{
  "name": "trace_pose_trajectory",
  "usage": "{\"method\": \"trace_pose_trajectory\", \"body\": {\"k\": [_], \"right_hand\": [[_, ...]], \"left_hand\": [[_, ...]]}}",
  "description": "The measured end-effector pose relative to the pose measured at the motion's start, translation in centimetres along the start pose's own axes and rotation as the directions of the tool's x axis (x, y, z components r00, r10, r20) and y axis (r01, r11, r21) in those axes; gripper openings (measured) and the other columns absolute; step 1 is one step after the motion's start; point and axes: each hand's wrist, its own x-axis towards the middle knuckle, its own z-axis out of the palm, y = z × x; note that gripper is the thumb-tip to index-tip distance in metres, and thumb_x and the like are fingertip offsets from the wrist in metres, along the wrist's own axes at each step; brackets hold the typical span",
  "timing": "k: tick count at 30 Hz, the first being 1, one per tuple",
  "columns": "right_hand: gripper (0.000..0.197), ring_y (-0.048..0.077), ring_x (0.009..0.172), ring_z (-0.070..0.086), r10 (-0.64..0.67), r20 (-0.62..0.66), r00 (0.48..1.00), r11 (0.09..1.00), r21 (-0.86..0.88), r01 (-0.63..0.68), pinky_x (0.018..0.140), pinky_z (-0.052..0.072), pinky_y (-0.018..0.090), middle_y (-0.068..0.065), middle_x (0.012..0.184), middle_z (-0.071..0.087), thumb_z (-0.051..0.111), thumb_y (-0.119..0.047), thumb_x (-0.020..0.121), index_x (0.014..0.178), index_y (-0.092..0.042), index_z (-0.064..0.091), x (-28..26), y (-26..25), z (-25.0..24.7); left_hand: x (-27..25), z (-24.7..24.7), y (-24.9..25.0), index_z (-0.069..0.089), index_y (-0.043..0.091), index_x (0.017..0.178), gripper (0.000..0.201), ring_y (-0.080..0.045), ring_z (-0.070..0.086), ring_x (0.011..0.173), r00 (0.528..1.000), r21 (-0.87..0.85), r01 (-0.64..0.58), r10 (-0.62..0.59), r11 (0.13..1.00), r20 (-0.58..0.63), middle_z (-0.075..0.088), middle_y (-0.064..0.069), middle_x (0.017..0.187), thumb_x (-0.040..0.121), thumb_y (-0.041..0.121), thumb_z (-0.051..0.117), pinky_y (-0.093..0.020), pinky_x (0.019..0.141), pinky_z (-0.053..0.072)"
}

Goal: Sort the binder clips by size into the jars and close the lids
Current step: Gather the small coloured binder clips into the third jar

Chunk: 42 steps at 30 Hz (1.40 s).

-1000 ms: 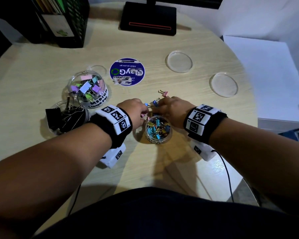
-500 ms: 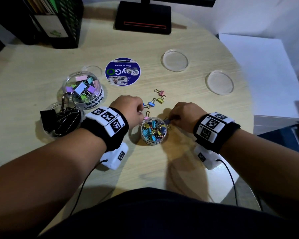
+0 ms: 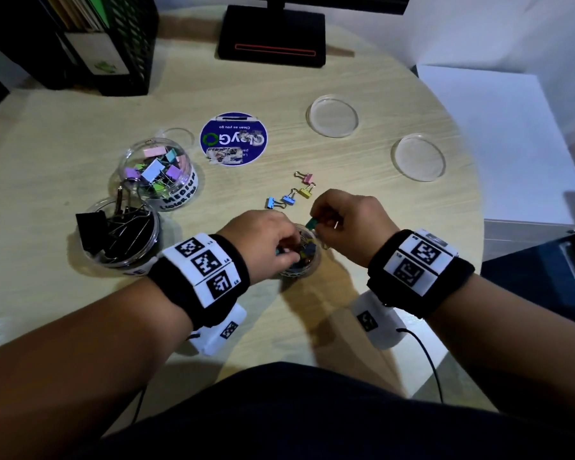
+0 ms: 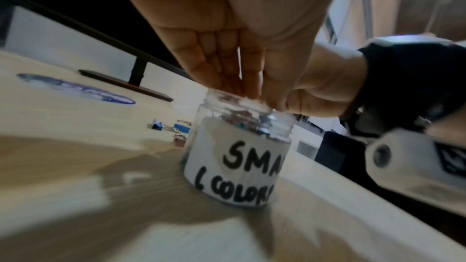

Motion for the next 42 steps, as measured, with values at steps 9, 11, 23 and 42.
{"method": "trace_pose_trajectory", "body": {"k": [9,11,23,42], "right_hand": [[0.009,0.013,0.072,0.052,-0.128,0.042,0.991,0.99,-0.053,0.13,0.067,0.035,0.022,-0.002,0.08,0.063,0.072,-0.019,0.078,0.085,-0.014,0.072,0.0,-0.1,0.8],[0.009,0.01,0.072,0.048,-0.018,0.027,0.999,0.997,-0.078,0.02,0.067,0.037,0.023,-0.008,0.081,0.055,0.066,-0.019,0.083,0.091,-0.016,0.07,0.5,0.7,0.3],[0.025,0.028,0.094,0.058,0.248,0.273,0.929,0.892,-0.439,-0.109,0.079,0.05,0.035,0.008,0.103,0.062,0.058,-0.028,0.085,0.106,-0.016,0.064,1.0,2.5,1.4],[0.014,0.022,0.077,0.052,0.25,0.323,0.913,0.924,-0.361,-0.126,0.063,0.036,0.025,-0.001,0.081,0.054,0.06,-0.006,0.075,0.08,-0.018,0.056,1.0,3.0,1.0]], "left_hand": [[1.8,-1.2,-2.1,0.06,0.022,0.113,0.035,-0.02,0.052,0.11,0.934,0.065,0.358,-0.357,0.932,-0.021,0.053,0.001,0.123,0.086,0.003,0.049,-0.035,0.096,0.045],[2.2,-0.9,-2.7,0.058,0.025,0.119,0.038,-0.02,0.052,0.11,0.94,0.097,0.338,-0.341,0.936,0.025,0.051,0.001,0.125,0.087,0.005,0.051,-0.035,0.095,0.045],[3.5,-0.3,-2.1,0.061,0.029,0.12,0.033,-0.024,0.051,0.108,0.941,0.255,0.186,-0.246,0.949,0.232,0.053,-0.003,0.116,0.09,0.017,0.055,-0.033,0.086,0.046],[-0.6,-0.9,0.3,0.07,0.019,0.088,0.013,-0.012,0.058,0.073,0.989,-0.204,0.057,-0.084,0.977,-0.122,0.061,0.004,0.092,0.078,0.011,0.067,-0.026,0.076,0.05]]}}
